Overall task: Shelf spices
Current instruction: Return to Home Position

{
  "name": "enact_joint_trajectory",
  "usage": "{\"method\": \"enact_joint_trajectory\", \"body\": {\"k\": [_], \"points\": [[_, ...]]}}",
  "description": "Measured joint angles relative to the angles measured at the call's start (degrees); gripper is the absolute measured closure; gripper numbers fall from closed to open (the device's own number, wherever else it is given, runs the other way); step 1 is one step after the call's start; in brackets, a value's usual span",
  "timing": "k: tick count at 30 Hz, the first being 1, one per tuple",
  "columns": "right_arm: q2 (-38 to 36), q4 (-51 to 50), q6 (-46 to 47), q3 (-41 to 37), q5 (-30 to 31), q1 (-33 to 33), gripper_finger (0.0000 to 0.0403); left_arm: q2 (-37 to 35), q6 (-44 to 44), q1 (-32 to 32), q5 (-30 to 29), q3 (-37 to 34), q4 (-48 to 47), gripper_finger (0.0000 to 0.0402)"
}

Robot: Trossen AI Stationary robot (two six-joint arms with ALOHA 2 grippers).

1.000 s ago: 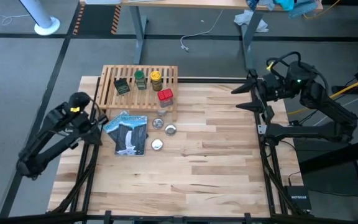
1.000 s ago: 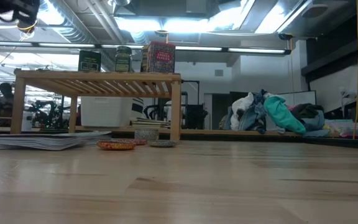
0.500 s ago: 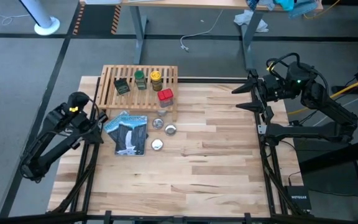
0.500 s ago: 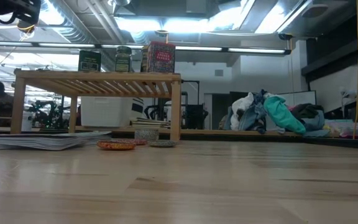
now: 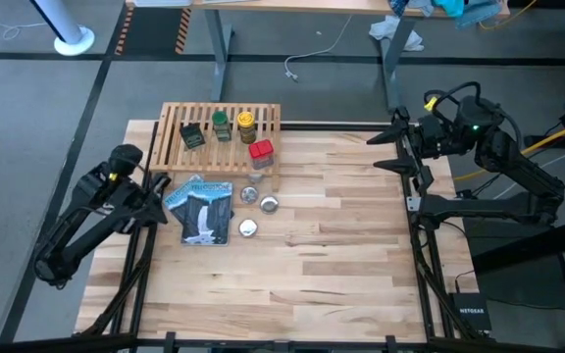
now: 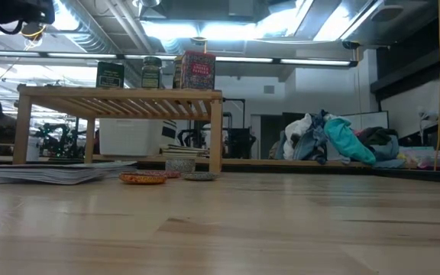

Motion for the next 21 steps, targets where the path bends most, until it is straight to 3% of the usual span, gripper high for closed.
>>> {"method": "enact_joint_trajectory", "body": {"k": [10, 17, 21], "points": [[0.0, 0.6, 0.0, 0.0, 0.0, 0.0, 0.0149, 0.0, 17.7, 0.0, 0.2, -4.7, 1.4, 0.0400], [0.0, 0.6, 0.0, 0.0, 0.0, 0.0, 0.0149, 0.6, 9.0, 0.0, 0.0, -13.4, 7.3, 0.0400], [0.0, 0.6, 0.0, 0.0, 0.0, 0.0, 0.0149, 0.6, 5.0, -0.3, 0.0, -13.5, 5.5, 0.0400]]}}
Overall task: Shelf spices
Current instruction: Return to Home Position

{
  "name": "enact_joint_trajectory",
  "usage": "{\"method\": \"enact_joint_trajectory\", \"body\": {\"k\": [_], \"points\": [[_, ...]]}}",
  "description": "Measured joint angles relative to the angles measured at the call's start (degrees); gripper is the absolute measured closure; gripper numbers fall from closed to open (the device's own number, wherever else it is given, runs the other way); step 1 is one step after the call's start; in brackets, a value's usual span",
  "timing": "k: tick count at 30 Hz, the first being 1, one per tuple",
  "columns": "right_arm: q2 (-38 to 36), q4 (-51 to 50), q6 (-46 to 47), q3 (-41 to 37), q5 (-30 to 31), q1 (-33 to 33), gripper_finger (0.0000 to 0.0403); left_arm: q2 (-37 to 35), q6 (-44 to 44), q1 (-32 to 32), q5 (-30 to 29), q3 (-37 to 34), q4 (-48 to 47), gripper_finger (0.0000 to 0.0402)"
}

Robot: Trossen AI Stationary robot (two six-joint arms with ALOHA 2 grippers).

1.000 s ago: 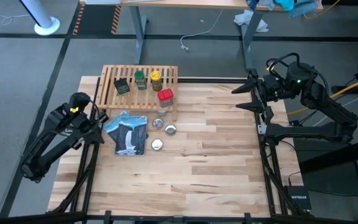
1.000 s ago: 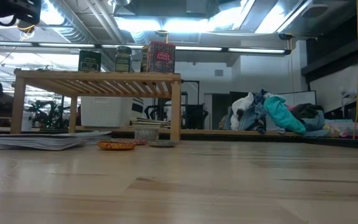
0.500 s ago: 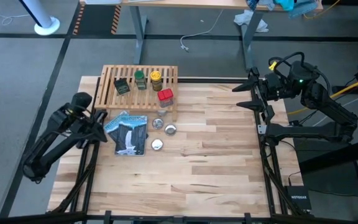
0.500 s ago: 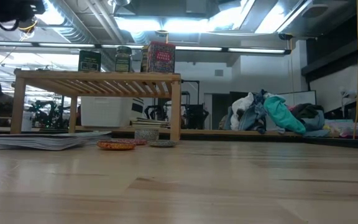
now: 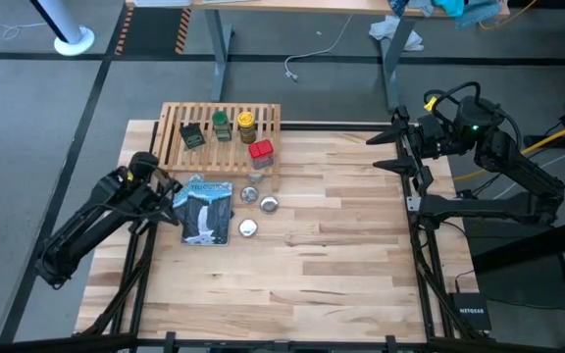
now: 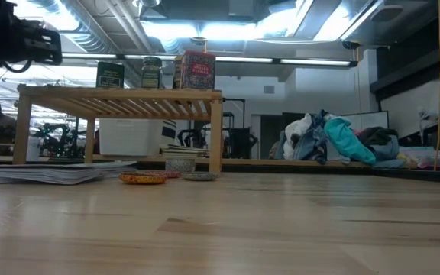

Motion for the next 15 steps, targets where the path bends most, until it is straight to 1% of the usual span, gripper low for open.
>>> {"method": "enact_joint_trajectory", "body": {"k": [15], "points": [[0.0, 0.0, 0.0, 0.0, 0.0, 0.0, 0.0149, -0.1, -4.9, -8.1, 0.2, 0.0, -0.3, 0.0400]]}}
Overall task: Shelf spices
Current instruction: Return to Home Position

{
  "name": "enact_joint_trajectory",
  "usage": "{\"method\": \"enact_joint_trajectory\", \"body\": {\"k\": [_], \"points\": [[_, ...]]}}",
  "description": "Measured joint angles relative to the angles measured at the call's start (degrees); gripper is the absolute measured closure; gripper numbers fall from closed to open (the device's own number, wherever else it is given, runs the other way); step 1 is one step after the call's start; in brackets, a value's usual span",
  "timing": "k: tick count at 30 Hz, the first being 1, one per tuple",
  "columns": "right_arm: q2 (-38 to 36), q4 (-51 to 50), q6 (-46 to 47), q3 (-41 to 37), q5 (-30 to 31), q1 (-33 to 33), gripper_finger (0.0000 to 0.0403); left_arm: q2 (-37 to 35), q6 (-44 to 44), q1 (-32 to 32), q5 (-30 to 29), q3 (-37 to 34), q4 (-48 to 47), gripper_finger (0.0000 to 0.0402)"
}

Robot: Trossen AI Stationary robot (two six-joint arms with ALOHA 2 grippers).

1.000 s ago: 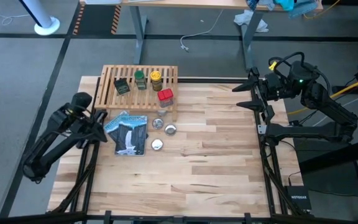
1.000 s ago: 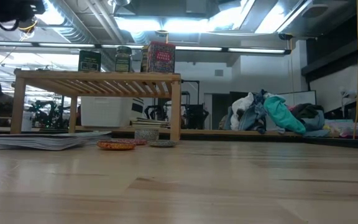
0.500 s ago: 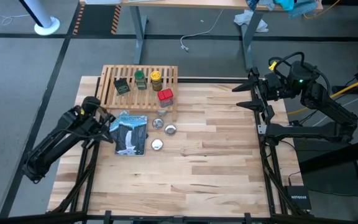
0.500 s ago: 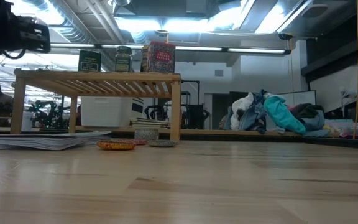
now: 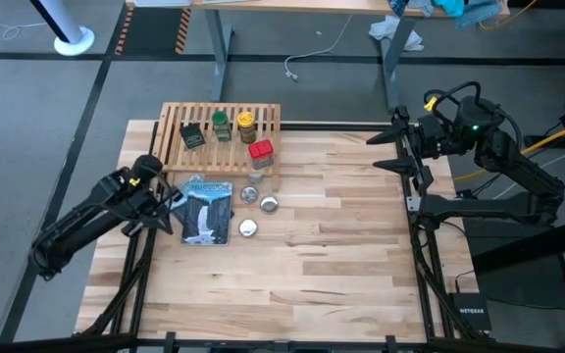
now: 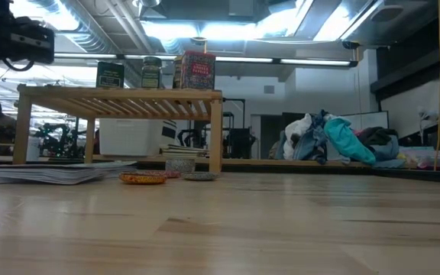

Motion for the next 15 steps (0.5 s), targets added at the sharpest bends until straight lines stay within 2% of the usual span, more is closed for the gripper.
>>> {"method": "enact_joint_trajectory", "body": {"k": [6, 15], "points": [[0.0, 1.8, 0.0, 0.0, 0.0, 0.0, 0.0149, 0.0, -4.4, -1.8, 0.1, 0.8, 1.1, 0.0400], [1.2, 3.4, 0.0, 0.0, 1.1, 0.0, 0.0149, 0.0, -14.1, -1.8, 0.2, 10.4, 4.6, 0.0400]]}}
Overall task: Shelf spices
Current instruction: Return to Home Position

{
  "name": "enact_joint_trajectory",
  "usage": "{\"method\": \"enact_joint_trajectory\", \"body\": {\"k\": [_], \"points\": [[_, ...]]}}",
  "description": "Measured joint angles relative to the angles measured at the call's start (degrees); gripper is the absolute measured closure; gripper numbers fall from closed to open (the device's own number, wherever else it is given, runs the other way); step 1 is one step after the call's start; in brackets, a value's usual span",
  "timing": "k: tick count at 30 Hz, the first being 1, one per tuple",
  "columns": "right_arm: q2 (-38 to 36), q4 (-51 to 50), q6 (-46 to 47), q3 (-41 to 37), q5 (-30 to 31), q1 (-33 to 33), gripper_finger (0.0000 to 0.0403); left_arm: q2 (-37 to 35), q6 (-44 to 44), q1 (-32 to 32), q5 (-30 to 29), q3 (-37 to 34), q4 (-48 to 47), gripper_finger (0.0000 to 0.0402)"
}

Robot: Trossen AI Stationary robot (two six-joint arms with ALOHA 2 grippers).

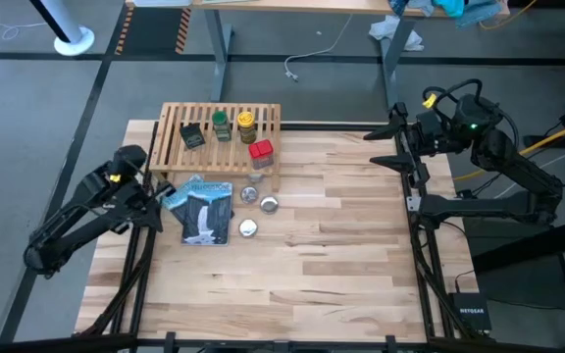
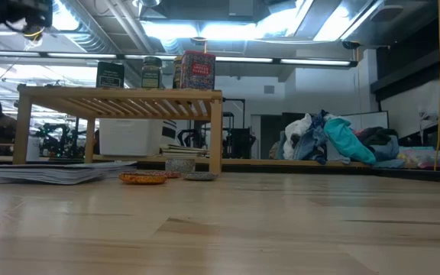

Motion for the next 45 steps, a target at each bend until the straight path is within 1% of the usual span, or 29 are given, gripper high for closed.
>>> {"method": "enact_joint_trajectory", "body": {"k": [4, 8, 9, 11, 15, 17, 18, 19, 20, 22, 23, 27, 30, 33, 35, 38, 41, 43, 45], "points": [[0.7, 0.0, 0.0, 0.0, 0.3, 0.0, 0.0149, 0.0, -13.3, 0.2, -0.3, 2.9, 1.9, 0.0401], [1.1, 0.0, -0.2, 0.0, 0.3, 0.0, 0.0149, 0.0, -30.0, 0.8, -0.8, 3.3, 4.1, 0.0401], [1.1, 0.1, -0.4, 0.0, 0.3, 0.0, 0.0149, 0.0, -32.6, 0.9, -1.1, 3.3, 4.0, 0.0401], [1.0, 0.1, -1.2, 0.0, 0.2, 0.0, 0.0149, 0.0, -35.0, 0.9, -1.3, 3.3, 4.0, 0.0400], [1.0, 0.1, -1.7, 0.0, -1.8, 0.0, 0.0149, 0.0, -33.0, 0.9, -1.2, 3.3, 4.1, 0.0401], [1.0, 0.1, -1.7, 0.0, -2.7, 0.0, 0.0149, 0.0, -33.6, 0.9, -1.9, 3.3, 6.3, 0.0401], [1.0, 0.1, -1.7, 0.0, -2.7, 0.0, 0.0149, 0.0, -35.9, 1.0, -3.9, 3.4, 8.3, 0.0401], [0.9, 0.1, -1.7, 0.0, -2.7, 0.0, 0.0149, 0.0, -39.3, 1.0, -8.3, 3.4, 10.1, 0.0401], [1.0, 0.1, -1.7, 0.0, -2.7, 0.0, 0.0149, -0.2, -42.8, 1.0, -14.8, 3.4, 11.7, 0.0401], [1.0, 0.1, -1.7, 0.0, -2.7, 0.0, 0.0149, -0.6, -46.1, 0.7, -26.9, 3.4, 15.1, 0.0401], [1.0, 0.0, -1.8, 0.0, -2.9, 0.0, 0.0149, -0.7, -47.6, 0.3, -29.9, 3.4, 17.4, 0.0401], [0.9, -0.7, -3.2, 0.0, -3.7, 0.0, 0.0149, -1.0, -56.8, -2.2, -34.3, 3.4, 32.9, 0.0401], [0.8, -1.3, -3.3, 0.0, -3.7, 0.0, 0.0149, -1.1, -59.2, -5.5, -41.4, 3.2, 41.0, 0.0401], [0.7, -1.1, -3.3, 0.0, -3.7, 0.0, 0.0149, -1.0, -58.5, -10.0, -50.5, 1.9, 42.2, 0.0401], [0.6, -1.2, -3.3, 0.0, -3.9, 0.0, 0.0149, -0.6, -58.0, -13.6, -56.0, -0.2, 42.8, 0.0401], [0.5, -1.2, -3.2, 0.0, -6.1, 0.0, 0.0149, 0.5, -58.9, -19.9, -61.1, -5.0, 46.7, 0.0402], [0.3, -1.1, -3.1, 0.0, -7.7, 0.0, 0.0149, 2.4, -59.5, -26.6, -65.0, -9.9, 53.1, 0.0402], [0.3, -1.2, -3.1, 0.0, -8.3, 0.0, 0.0149, 3.7, -59.2, -30.7, -68.3, -11.9, 57.2, 0.0401], [0.3, -1.2, -3.1, 0.0, -8.8, 0.0, 0.0149, 4.9, -57.6, -34.4, -71.3, -12.4, 58.1, 0.0401]]}}
